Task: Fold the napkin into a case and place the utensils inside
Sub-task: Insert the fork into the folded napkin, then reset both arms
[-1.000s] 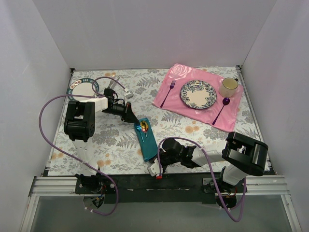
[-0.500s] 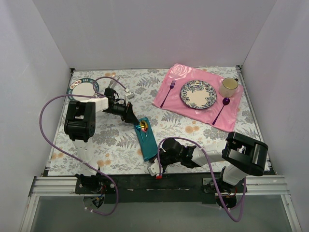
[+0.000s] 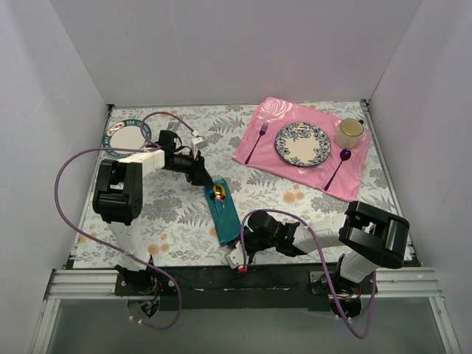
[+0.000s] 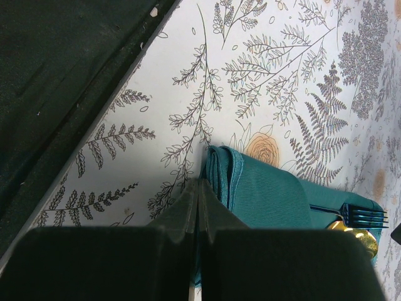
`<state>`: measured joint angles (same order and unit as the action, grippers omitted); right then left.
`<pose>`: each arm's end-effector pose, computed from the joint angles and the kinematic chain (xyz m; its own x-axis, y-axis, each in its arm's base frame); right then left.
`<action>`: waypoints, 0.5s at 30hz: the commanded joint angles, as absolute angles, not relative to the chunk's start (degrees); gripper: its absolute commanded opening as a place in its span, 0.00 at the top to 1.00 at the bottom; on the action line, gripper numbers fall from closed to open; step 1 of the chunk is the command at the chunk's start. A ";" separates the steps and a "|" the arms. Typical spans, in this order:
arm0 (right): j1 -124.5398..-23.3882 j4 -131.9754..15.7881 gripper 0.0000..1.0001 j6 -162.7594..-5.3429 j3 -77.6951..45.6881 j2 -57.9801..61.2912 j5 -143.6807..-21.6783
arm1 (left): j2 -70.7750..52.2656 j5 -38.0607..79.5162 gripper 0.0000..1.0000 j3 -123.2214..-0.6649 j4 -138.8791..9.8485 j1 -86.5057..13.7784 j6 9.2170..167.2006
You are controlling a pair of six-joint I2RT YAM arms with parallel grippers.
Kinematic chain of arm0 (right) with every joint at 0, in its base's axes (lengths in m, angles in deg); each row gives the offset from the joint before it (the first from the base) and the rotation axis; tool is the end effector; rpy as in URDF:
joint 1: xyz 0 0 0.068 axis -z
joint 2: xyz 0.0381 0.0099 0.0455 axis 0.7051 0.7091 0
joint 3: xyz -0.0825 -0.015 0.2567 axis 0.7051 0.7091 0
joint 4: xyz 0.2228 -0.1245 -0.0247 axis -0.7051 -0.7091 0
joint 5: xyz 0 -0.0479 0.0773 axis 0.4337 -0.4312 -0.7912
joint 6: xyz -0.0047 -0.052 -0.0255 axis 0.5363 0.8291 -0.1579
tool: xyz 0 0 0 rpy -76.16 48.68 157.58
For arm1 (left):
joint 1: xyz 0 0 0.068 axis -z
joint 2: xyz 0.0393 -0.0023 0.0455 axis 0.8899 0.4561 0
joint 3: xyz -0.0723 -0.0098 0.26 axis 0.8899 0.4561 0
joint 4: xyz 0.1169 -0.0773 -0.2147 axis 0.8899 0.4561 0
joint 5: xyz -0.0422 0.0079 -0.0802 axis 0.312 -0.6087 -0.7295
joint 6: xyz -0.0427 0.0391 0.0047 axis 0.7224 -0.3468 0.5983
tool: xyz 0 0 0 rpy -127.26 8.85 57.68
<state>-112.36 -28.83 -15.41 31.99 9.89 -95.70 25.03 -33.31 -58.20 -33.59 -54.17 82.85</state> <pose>0.0928 0.2625 0.1306 0.7635 -0.3120 -0.5654 -0.6452 -0.4038 -0.6485 0.3498 -0.0908 0.1587 -0.9638 0.0964 -0.2485 0.2656 0.4268 -0.8645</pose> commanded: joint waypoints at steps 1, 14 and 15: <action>-112.16 -28.41 0.99 -15.27 31.24 10.49 -95.08 | 17.56 -30.52 0.57 -56.31 -37.27 -53.63 82.51; -112.25 -39.89 0.65 -12.20 31.68 2.50 -98.23 | 12.55 -25.85 0.30 -64.47 -40.80 -57.59 95.70; -112.16 -41.57 0.60 -11.59 31.86 1.36 -99.02 | 12.37 -25.68 0.22 -65.18 -40.36 -57.85 96.40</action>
<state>-112.36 -34.38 -14.06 32.01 6.29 -95.97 16.24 -26.32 -60.93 -39.95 -55.73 91.26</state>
